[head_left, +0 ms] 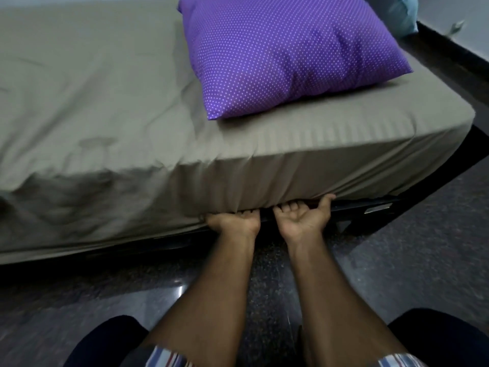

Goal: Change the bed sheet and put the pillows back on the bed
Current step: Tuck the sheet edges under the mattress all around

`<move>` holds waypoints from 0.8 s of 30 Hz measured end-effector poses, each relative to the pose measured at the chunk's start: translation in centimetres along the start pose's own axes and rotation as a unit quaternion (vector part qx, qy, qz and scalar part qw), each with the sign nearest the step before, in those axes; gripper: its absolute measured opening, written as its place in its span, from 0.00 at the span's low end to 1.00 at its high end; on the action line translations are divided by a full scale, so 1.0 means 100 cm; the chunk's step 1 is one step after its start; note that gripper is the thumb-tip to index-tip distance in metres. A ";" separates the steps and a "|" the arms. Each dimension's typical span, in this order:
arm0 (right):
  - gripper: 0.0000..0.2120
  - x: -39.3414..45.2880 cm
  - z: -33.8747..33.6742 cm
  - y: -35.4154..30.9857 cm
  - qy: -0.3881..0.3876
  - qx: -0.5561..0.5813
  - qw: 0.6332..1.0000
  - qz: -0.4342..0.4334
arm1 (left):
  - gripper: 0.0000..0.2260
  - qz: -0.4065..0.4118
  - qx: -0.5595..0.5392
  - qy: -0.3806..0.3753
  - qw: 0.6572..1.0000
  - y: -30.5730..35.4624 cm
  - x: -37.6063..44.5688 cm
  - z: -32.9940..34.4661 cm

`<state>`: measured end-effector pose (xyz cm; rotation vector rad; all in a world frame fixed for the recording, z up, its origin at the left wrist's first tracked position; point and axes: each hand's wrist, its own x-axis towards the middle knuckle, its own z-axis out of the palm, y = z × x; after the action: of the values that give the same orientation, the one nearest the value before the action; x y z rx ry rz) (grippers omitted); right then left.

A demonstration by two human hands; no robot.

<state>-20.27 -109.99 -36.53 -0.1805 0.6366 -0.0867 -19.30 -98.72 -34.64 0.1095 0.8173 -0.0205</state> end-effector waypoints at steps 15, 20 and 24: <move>0.35 -0.013 0.017 0.056 -0.010 -0.080 0.997 -0.007 | 0.29 -0.033 0.162 0.007 0.986 0.072 -0.023 -0.041; 0.37 -0.010 0.020 0.069 -0.008 -0.074 0.997 -0.036 | 0.33 0.061 0.111 0.037 0.991 0.122 -0.014 -0.053; 0.36 -0.022 0.015 0.070 -0.019 -0.078 0.997 -0.014 | 0.38 0.074 0.051 0.035 0.995 0.112 -0.009 -0.031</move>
<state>-20.97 -102.62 -35.45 -0.3416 0.6033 -0.0602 -21.50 -87.29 -35.08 0.2682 0.8762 0.0810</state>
